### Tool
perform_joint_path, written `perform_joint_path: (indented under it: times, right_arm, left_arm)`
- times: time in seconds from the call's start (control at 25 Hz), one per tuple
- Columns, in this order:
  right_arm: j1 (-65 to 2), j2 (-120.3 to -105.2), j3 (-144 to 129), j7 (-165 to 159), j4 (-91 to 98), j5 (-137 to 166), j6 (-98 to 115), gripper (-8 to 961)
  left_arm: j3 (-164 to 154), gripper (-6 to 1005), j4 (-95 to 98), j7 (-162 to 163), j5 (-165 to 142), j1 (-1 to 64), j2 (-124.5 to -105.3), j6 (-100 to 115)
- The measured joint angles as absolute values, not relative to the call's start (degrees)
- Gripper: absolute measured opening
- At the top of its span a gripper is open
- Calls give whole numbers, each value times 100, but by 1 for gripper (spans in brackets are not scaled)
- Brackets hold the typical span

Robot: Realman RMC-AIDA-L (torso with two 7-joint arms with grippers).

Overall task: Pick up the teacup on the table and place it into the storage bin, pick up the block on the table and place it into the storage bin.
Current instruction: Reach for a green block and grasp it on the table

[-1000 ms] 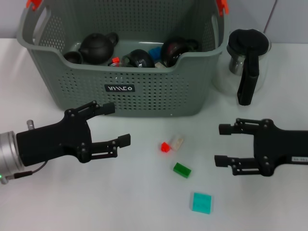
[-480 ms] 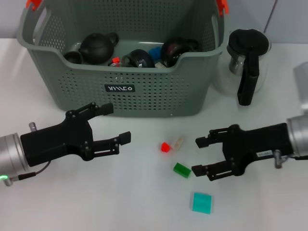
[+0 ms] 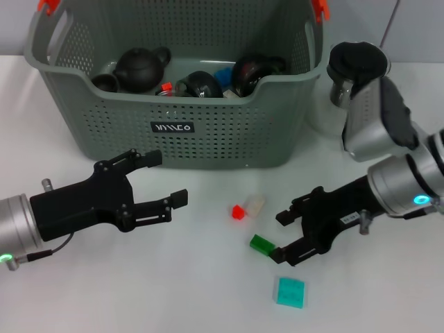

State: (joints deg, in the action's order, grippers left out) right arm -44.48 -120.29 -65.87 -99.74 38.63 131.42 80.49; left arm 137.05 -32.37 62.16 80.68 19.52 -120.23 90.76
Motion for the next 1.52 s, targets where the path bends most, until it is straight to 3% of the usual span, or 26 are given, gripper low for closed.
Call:
perform_joint_path:
  times: [0.16,0.4,0.76,1.24,1.52]
  right_arm:
    - [-4578,-12065,-7030,-10111,3863,13118,7892,825]
    - [-4650,-12075,-7497,-10202,3864,13032,7710,825]
    - [-4796,-12076,-7860,-10548,3929,13024,7571,825]
    - [-4965,-12076,-8709,-11328,4198,13033,7311,824]
    - [-4904,-12078,-9428,-11629,4447,13038,7064,755]
  left_arm:
    - [13750,916,-3234,6215,8005,1879,-11982,9094]
    - [13748,910,-3229,5648,7592,1702,-11766,9474]
    - [13839,899,-3269,5180,7552,1486,-11676,9575]
    - [14028,884,-3226,5175,7558,1510,-11715,9621]
    - [14053,885,-3219,5170,7561,1481,-11728,9624]
